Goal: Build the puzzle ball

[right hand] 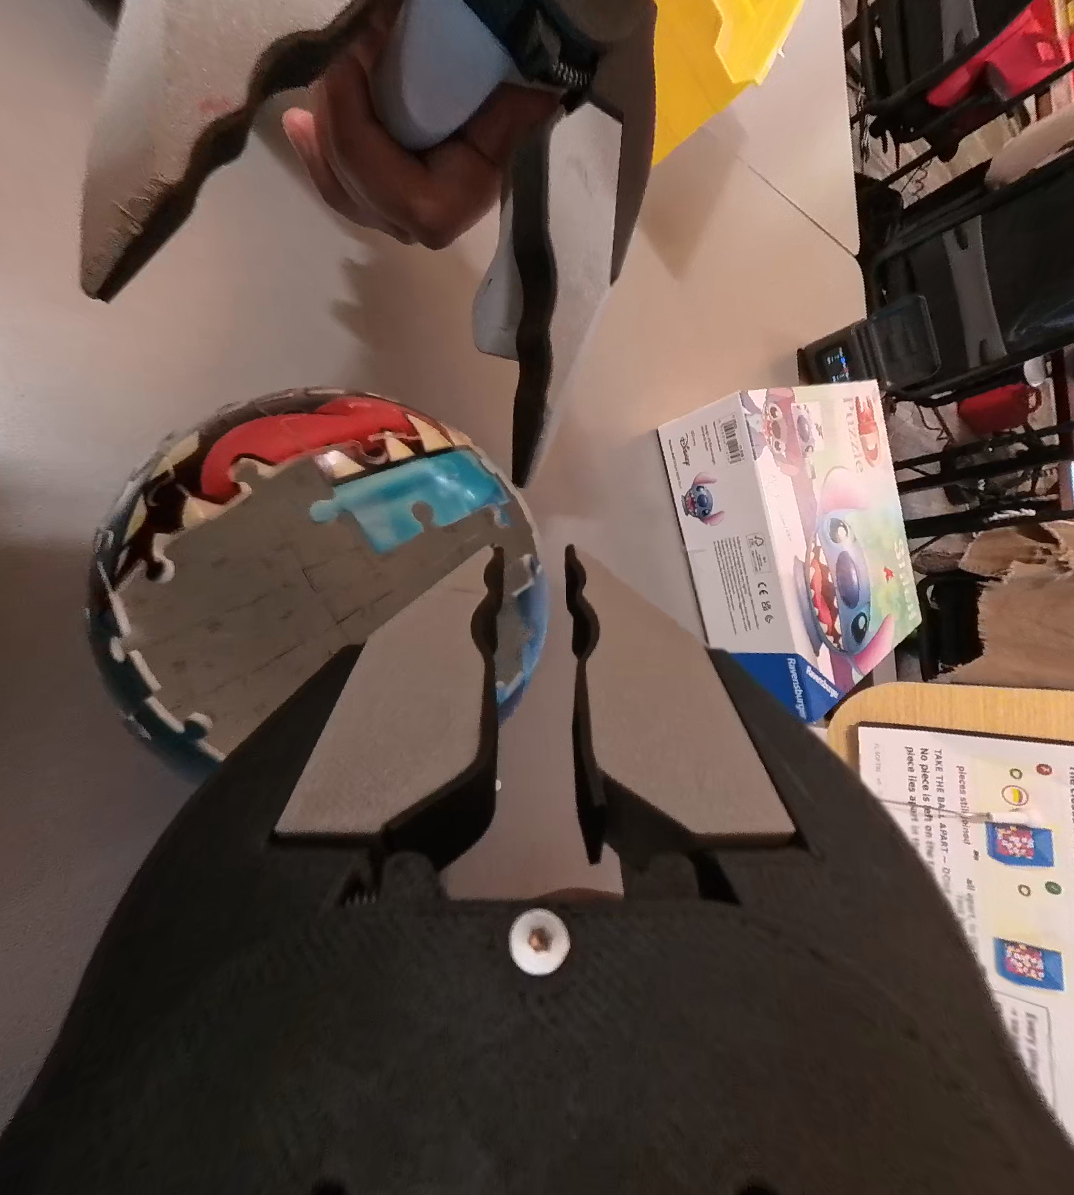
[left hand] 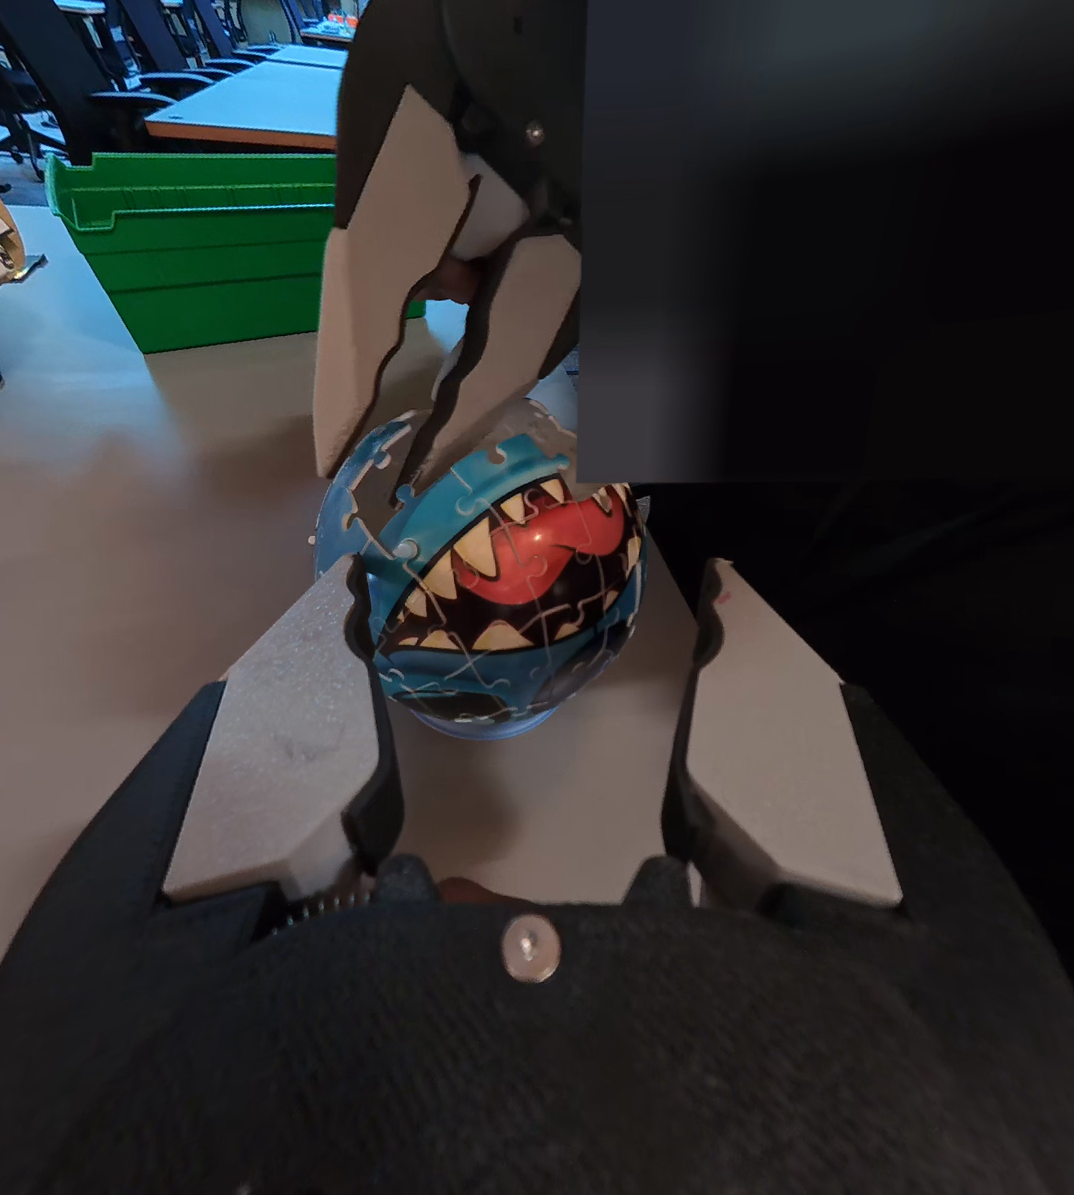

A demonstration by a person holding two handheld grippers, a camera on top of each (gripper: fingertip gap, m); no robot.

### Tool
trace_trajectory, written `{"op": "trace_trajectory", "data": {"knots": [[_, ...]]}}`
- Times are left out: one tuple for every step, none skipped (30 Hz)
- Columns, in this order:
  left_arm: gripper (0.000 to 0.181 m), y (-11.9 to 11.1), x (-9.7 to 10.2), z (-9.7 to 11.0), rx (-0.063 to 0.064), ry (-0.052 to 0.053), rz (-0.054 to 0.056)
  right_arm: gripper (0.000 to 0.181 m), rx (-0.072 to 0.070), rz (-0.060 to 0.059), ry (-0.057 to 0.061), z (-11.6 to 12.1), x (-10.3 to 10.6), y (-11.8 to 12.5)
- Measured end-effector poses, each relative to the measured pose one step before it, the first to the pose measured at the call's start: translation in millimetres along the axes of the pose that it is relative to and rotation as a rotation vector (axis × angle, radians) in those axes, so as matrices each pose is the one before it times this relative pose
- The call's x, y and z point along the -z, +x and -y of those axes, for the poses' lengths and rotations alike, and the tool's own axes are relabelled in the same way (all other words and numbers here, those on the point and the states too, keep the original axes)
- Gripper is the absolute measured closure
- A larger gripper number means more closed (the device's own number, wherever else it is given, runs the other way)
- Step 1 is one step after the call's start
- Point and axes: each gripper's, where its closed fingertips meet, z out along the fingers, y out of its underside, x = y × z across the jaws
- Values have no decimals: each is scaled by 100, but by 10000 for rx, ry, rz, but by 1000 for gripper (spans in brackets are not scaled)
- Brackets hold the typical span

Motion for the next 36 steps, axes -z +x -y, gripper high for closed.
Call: {"op": "trace_trajectory", "data": {"knots": [[82, 4, 8, 0, 3, 2, -3, 165, 95, -23, -10, 76, 10, -51], [82, 11, 1, 0, -3, -8, -1, 165, 80, -10, -47, -21, -37, -43], [82, -5, 15, -11, -9, -14, 7, 164, 59, -6, -50, -69, -52, -25], [82, 12, -1, -8, -7, -5, 4, 164, 45, -12, -15, -40, -22, -18], [82, 25, 19, -10, -6, 6, -4, 164, 37, -5, 18, 0, 6, 0], [82, 4, 5, -5, 1, 6, 2, 164, 46, 22, 11, -6, 8, -15], [82, 7, 9, 1, 3, 3, 1, 164, 85, 20, 7, -31, -14, -9], [82, 7, -6, -2, -6, -2, 1, 164, 127, 1, 9, -17, -33, 23], [82, -3, 2, -2, -9, -9, 7, 164, 133, 0, -19, -62, -52, 42], [82, 9, -10, -6, -6, -6, 8, 164, 118, 25, -27, -59, -41, 12], [82, 12, 6, -3, -7, 1, 9, 164, 110, 43, 3, 25, -22, -26], [82, 13, 1, -6, -6, 6, 8, 164, 93, 25, 8, 39, -10, -16], [82, 20, 17, -6, 0, 9, 2, 163, 62, 7, -16, 7, -8, -14], [82, 12, 18, -11, 2, 5, 2, 163, 49, -15, -29, -14, -7, 18], [82, -25, 25, -30, 3, -3, 12, 162, 34, -42, -32, -47, 23, 36], [82, -21, 19, -38, 10, -11, 8, 162, 6, -39, -37, -37, 42, 18], [83, -3, 12, -39, 12, -5, -4, 162, -15, -53, -48, -78, 61, 28], [83, -15, 21, -23, 2, 2, 5, 162, -23, -112, -57, -98, 89, 104], [83, -2, 1, -54, -4, -9, 10, 162, -21, -145, -53, -123, 128, 145], [83, -2, 17, -55, -9, -15, 7, 162, -28, -110, -42, -149, 174, 98], [83, 13, 23, -36, -4, 2, -5, 162, -59, -82, -15, -135, 208, 77], [83, 31, 38, -5, 18, 21, -19, 161, -105, -66, 28, -108, 244, 73], [83, 51, 53, 2, 22, 30, -28, 161, -143, -29, 64, -83, 279, 36], [83, 58, 57, 3, 8, 25, -17, 161, -159, -20, 81, -61, 300, 35], [83, 43, 79, -11, -6, 22, 12, 160, -148, -45, 96, -45, 326, 55], [83, 0, 86, 6, -6, 28, 42, 160, -134, -69, 107, -36, 335, 97], [83, 24, 96, 32, 0, 35, 27, 160, -140, -74, 97, -35, 304, 87], [84, 1, 98, 41, 4, 40, 29, 160, -151, -51, 97, -28, 264, 41], [84, -39, 99, 48, 10, 44, 45, 160, -128, 3, 122, 22, 216, -56], [84, -71, 95, 18, 14, 33, 48, 160, -69, 22, 138, 65, 163, -93], [84, -49, 89, 22, 23, 34, 22, 161, -10, 7, 103, 24, 85, -54], [84, -59, 50, 40, 26, 38, 16, 161, 43, 19, 47, -23, -2, -27], [84, -52, 24, 70, 20, 41, 15, 161, 96, 45, 22, -10, -88, -23], [84, -29, -1, 66, 13, 33, -5, 161, 140, 59, 18, 22, -159, -11], [84, -9, -40, 29, 12, 5, -8, 161, 169, 84, 1, 64, -215, -20], [84, -48, -62, 1, 6, -14, 9, 160, 194, 121, 2, 104, -266, -55]]}}
